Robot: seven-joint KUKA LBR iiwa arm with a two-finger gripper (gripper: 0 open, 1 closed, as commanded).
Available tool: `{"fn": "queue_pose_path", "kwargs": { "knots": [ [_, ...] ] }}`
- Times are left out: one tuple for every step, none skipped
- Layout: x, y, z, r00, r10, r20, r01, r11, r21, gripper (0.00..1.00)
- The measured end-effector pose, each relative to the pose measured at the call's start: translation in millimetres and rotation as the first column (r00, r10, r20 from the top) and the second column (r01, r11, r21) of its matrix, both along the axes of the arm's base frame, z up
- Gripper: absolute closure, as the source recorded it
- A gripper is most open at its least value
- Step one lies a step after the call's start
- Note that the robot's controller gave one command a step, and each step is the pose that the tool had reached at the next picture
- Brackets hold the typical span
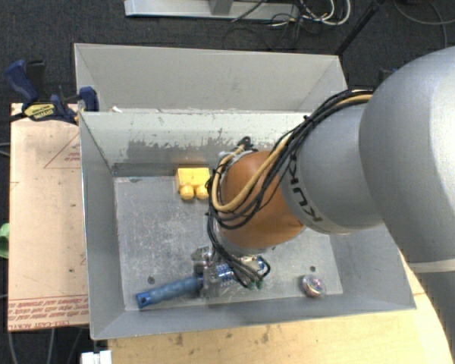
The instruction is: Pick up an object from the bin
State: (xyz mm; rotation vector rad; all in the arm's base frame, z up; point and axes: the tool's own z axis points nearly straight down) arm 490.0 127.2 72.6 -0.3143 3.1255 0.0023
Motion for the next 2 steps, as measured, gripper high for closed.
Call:
{"fn": "queue_pose_path", "kwargs": {
  "knots": [
    [3.8, 1, -2, 0.991, 0.131, 0.001, -0.131, 0.991, 0.001, 1.00],
    [12.6, -11, 149, 0.981, 0.192, 0.010, -0.192, 0.981, -0.001, 1.00]
  ]
}}
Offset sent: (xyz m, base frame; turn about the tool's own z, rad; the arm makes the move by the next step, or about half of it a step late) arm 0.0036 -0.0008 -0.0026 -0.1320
